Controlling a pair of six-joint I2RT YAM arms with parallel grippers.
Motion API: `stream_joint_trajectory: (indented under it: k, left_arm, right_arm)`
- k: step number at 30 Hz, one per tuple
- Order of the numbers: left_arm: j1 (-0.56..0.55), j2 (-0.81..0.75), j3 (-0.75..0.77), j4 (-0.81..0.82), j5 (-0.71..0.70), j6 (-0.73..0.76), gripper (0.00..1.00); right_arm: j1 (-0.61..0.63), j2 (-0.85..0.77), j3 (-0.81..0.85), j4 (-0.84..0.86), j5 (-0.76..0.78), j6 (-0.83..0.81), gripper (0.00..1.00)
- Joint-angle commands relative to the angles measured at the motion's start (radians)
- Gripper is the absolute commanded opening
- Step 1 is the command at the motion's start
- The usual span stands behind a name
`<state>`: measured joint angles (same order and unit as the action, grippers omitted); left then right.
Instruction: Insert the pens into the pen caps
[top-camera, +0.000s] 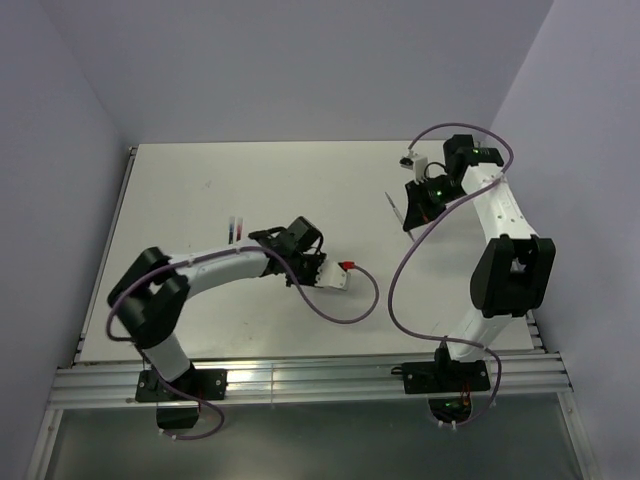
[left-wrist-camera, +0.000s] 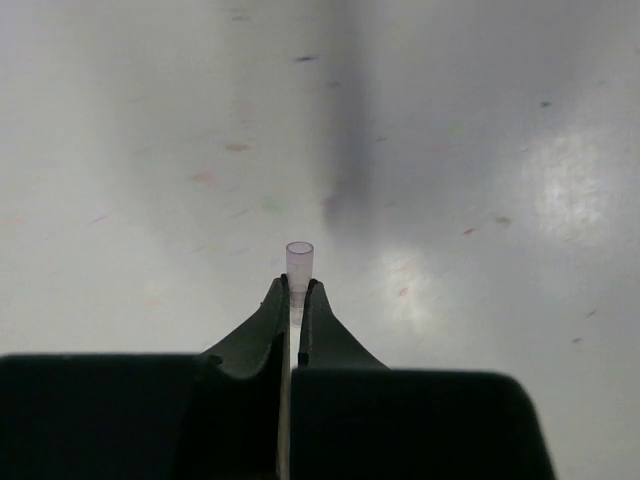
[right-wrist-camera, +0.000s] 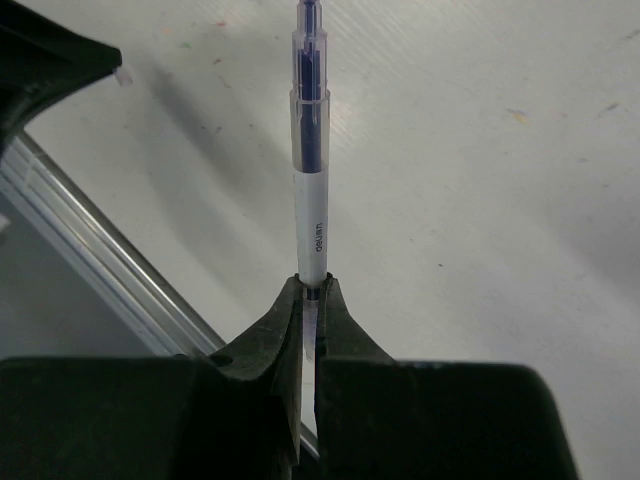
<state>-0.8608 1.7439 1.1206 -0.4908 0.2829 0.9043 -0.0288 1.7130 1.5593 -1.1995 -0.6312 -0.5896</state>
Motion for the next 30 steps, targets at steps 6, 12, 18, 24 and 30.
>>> stream_joint_trajectory:
  k: [6,12,18,24,30]
  left_arm:
    - [0.062,-0.441,-0.201,0.525,-0.179,0.344,0.00]
    - [0.063,-0.613,-0.375,0.806,-0.119,0.634,0.00]
    - [0.063,-0.718,-0.524,0.923,-0.035,0.880,0.00]
    - [0.063,-0.756,-0.547,0.911,-0.013,0.944,0.00]
    - [0.060,-0.764,-0.536,0.865,0.013,0.947,0.00]
  right_arm:
    - [0.167,-0.154,-0.085,-0.035,-0.136,0.016,0.00]
    - [0.338,-0.223,-0.099,-0.023,-0.186,0.099,0.00]
    - [0.429,-0.248,-0.102,-0.018,-0.170,0.152,0.00]
    - [0.503,-0.259,-0.110,-0.008,-0.137,0.192,0.00]
    - [0.543,-0.266,-0.094,-0.002,-0.114,0.203,0.00]
